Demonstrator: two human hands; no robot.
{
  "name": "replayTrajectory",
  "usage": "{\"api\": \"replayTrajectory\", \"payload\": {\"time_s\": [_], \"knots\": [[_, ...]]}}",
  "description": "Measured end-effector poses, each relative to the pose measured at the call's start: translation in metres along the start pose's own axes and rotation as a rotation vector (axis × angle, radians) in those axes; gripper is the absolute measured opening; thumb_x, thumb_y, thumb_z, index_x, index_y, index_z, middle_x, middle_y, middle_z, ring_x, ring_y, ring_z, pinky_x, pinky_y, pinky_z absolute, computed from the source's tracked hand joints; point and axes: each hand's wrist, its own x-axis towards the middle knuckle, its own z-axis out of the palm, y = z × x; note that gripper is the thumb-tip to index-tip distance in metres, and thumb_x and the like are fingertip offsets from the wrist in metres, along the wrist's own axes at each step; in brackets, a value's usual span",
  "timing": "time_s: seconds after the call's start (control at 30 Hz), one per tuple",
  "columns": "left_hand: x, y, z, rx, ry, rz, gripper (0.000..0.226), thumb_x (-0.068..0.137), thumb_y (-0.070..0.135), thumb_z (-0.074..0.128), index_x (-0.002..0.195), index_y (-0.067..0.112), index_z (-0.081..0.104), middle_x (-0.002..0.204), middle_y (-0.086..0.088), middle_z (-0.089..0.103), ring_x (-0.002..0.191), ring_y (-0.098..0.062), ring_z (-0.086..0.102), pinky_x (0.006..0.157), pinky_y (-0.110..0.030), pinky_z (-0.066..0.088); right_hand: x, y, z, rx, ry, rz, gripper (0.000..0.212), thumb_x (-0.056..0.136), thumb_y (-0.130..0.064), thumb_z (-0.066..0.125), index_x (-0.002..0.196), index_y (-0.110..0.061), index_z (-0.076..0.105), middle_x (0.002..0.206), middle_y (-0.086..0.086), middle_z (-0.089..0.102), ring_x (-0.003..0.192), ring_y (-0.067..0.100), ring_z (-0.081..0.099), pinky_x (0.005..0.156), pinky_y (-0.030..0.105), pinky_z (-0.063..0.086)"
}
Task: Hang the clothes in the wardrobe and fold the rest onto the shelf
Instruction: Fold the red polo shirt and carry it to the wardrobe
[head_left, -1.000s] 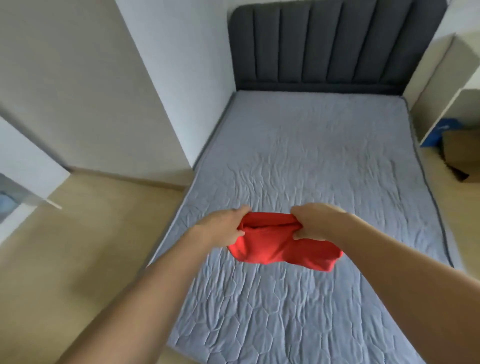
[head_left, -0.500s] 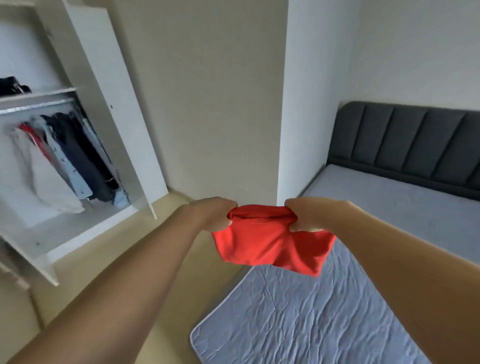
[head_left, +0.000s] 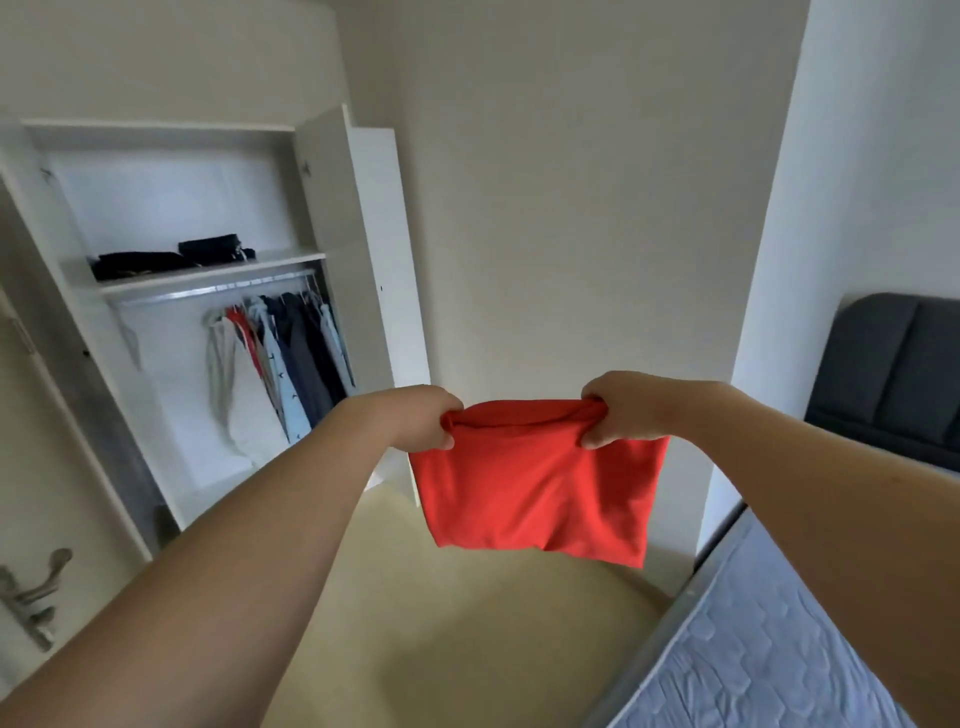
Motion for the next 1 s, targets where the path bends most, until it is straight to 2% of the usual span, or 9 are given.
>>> {"api": "replayTrajectory", "payload": {"time_s": [0.17, 0.3, 0.4, 0.53, 0.7, 0.87, 1.0], "knots": [[0.03, -0.084, -0.02, 0.026, 0.022, -0.054, 0.008, 0.093, 0.017, 0.051, 0.095, 0.013, 0.056, 0.088, 0.002, 0.053, 0.084, -0.018, 0.052, 0.063, -0.027, 0.037, 0.091, -0.034, -0.008, 0.06, 0.027, -0.055, 0.026, 0.077, -0.031, 0.073, 0.07, -0.024, 0.049, 0.075, -0.007, 0.053, 0.077, 0.017, 0.053, 0.061, 0.027, 0.039], [0.075, -0.17, -0.035, 0.042, 0.052, -0.114, 0.015, 0.094, 0.016, 0.048, 0.101, 0.007, 0.059, 0.088, -0.002, 0.055, 0.081, -0.017, 0.052, 0.059, -0.023, 0.037, 0.194, -0.063, -0.008, 0.09, 0.072, -0.106, 0.022, 0.078, -0.031, 0.072, 0.085, -0.014, 0.06, 0.081, -0.002, 0.057, 0.079, 0.02, 0.055, 0.063, 0.028, 0.041], [0.102, -0.23, -0.053, 0.02, 0.089, -0.164, 0.008, 0.094, 0.015, 0.05, 0.094, 0.01, 0.056, 0.083, -0.001, 0.052, 0.074, -0.016, 0.049, 0.056, -0.024, 0.035, 0.266, -0.082, -0.017, 0.153, 0.087, -0.134, 0.022, 0.078, -0.029, 0.073, 0.087, -0.013, 0.06, 0.08, -0.002, 0.057, 0.076, 0.018, 0.054, 0.058, 0.025, 0.04], [0.131, -0.312, -0.081, 0.016, 0.122, -0.232, 0.009, 0.095, 0.016, 0.051, 0.086, 0.015, 0.052, 0.084, -0.002, 0.053, 0.079, -0.019, 0.051, 0.062, -0.027, 0.037, 0.36, -0.115, -0.032, 0.236, 0.105, -0.178, 0.022, 0.078, -0.028, 0.073, 0.091, -0.016, 0.059, 0.084, -0.002, 0.057, 0.08, 0.018, 0.054, 0.058, 0.023, 0.039], [0.161, -0.414, -0.101, 0.026, 0.147, -0.313, 0.016, 0.093, 0.019, 0.055, 0.078, 0.021, 0.05, 0.081, 0.0, 0.053, 0.079, -0.018, 0.053, 0.068, -0.03, 0.04, 0.463, -0.156, -0.036, 0.54, 0.133, -0.181, 0.02, 0.075, -0.023, 0.078, 0.085, -0.018, 0.061, 0.079, -0.004, 0.058, 0.074, 0.013, 0.055, 0.057, 0.022, 0.04], [0.187, -0.518, -0.107, -0.005, 0.179, -0.374, 0.014, 0.089, 0.02, 0.061, 0.077, 0.019, 0.055, 0.078, 0.001, 0.056, 0.074, -0.016, 0.054, 0.062, -0.027, 0.039, 0.563, -0.196, -0.018, 0.875, 0.202, -0.159, 0.022, 0.075, -0.014, 0.079, 0.092, -0.005, 0.068, 0.082, 0.007, 0.065, 0.073, 0.018, 0.06, 0.063, 0.026, 0.049], [0.209, -0.6, -0.118, -0.01, 0.184, -0.393, 0.007, 0.089, 0.019, 0.061, 0.087, 0.013, 0.059, 0.089, -0.005, 0.061, 0.087, -0.022, 0.059, 0.075, -0.033, 0.045, 0.645, -0.242, -0.006, 1.127, 0.21, -0.163, 0.032, 0.074, -0.008, 0.078, 0.103, -0.001, 0.067, 0.093, 0.012, 0.07, 0.079, 0.022, 0.064, 0.07, 0.03, 0.052]]}}
